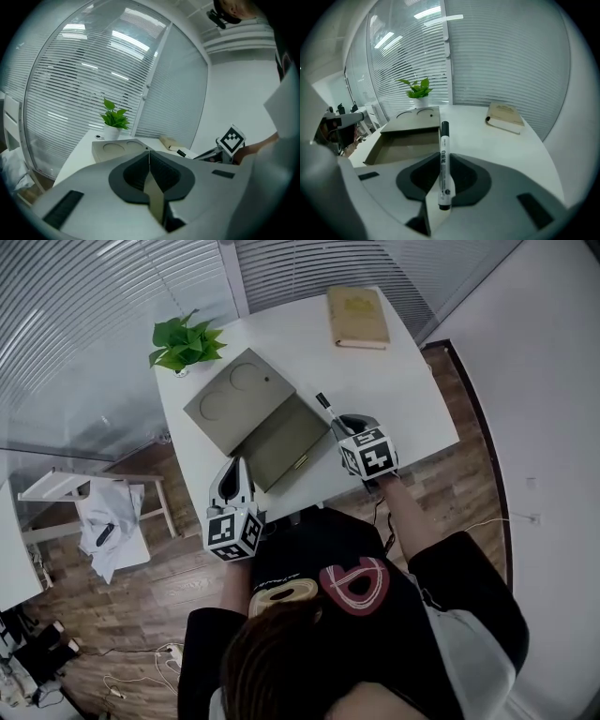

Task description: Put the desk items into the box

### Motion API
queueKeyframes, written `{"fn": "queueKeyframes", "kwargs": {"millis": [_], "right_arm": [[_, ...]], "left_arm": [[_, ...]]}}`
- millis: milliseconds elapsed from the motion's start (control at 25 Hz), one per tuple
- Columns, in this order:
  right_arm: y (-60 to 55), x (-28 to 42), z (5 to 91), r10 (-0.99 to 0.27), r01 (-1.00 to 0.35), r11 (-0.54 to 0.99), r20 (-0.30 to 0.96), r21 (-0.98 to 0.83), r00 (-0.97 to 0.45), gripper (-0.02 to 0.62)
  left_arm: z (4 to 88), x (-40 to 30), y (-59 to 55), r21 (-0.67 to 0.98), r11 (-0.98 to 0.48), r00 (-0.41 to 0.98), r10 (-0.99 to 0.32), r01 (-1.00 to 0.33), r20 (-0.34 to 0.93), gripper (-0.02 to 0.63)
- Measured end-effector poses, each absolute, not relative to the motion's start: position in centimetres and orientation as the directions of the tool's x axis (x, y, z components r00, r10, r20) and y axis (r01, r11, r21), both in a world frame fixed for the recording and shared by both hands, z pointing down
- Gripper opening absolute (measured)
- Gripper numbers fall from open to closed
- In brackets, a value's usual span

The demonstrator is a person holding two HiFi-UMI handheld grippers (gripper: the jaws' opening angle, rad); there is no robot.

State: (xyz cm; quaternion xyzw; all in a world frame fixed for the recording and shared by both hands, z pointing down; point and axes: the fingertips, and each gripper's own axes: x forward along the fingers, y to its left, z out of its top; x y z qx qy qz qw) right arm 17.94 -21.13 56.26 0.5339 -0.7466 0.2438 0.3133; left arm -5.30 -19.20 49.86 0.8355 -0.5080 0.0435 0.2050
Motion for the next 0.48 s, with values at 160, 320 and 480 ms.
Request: {"fn": "queueKeyframes", "kwargs": {"millis": [160, 320, 480], "right_arm": [[-20.6, 15.6, 56.0, -0.624, -0.922, 0.384, 0.724, -0.041, -0.293, 0.072], [-20.4, 13.4, 55.9, -0.605, -0.899, 0.437, 0.724, -0.045, -0.330, 0.072], [-20.1, 11.1, 55.9, -0.579, -0.865, 0.499, 0.724, -0.049, -0.375, 0.072]], "left_arm": [[50.1, -6.3, -18.8, 0.290, -0.383, 0.463, -0.836, -0.877, 0.295, 0.020], [50.2, -7.1, -18.5, 0.294, -0.359, 0.442, -0.845, -0.886, 0.301, 0.020], [50.2, -7.6, -18.0, 0.300, -0.357, 0.441, -0.848, -0.885, 0.293, 0.020]]}}
